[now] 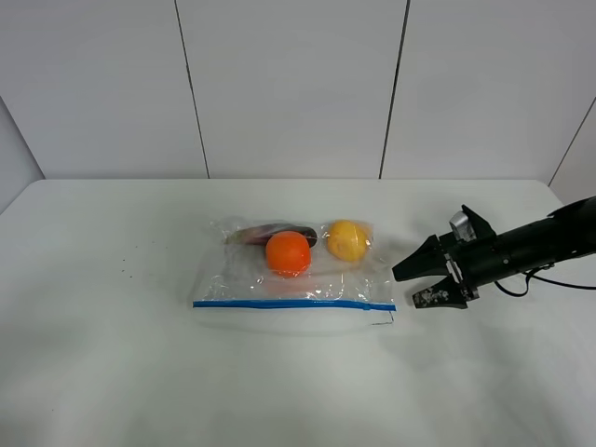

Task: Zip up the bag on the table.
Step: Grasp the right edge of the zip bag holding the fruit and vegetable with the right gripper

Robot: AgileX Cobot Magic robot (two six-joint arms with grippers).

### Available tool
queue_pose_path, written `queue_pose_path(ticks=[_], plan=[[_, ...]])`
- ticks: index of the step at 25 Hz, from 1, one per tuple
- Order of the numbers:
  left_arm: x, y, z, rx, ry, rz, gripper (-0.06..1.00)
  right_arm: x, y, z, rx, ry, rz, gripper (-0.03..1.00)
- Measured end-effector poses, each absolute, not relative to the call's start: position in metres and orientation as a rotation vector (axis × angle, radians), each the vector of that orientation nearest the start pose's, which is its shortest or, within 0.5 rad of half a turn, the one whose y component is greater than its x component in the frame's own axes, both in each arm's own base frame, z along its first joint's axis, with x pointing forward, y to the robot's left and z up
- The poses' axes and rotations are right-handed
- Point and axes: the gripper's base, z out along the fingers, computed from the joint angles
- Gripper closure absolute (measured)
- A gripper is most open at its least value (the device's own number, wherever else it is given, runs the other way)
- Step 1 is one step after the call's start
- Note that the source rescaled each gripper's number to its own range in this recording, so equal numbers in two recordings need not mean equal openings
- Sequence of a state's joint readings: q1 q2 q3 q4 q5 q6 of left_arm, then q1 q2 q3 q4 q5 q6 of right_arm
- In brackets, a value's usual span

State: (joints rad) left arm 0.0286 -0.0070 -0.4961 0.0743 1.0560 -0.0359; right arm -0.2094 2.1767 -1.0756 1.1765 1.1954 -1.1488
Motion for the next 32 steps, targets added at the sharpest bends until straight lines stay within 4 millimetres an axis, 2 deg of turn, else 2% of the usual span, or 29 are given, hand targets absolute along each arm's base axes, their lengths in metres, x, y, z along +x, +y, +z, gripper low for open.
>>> queue_pose_path(ticks=[5,7,18,27,32], plan=[[-0.006,0.006,0.277,-0.069,2.034,0.084,-0.04,0.348,0.009,0.066,-0.045,2.573,1.569,-0.03],[-0.006,0.006,0.277,-0.069,2.034,0.084,-0.04,0.350,0.010,0.066,-0.046,2.562,1.572,-0.03],[-0.006,0.006,0.277,-0.069,2.034,0.084,-0.04,0.353,0.046,0.068,-0.126,2.530,1.617,-0.03],[-0.006,0.006,0.277,-0.069,2.034,0.084,-0.04,0.357,0.052,0.070,-0.078,2.489,1.637,0.13],[-0.006,0.006,0.277,-0.069,2.034,0.084,-0.04,0.357,0.052,0.070,-0.067,2.493,1.640,0.34]])
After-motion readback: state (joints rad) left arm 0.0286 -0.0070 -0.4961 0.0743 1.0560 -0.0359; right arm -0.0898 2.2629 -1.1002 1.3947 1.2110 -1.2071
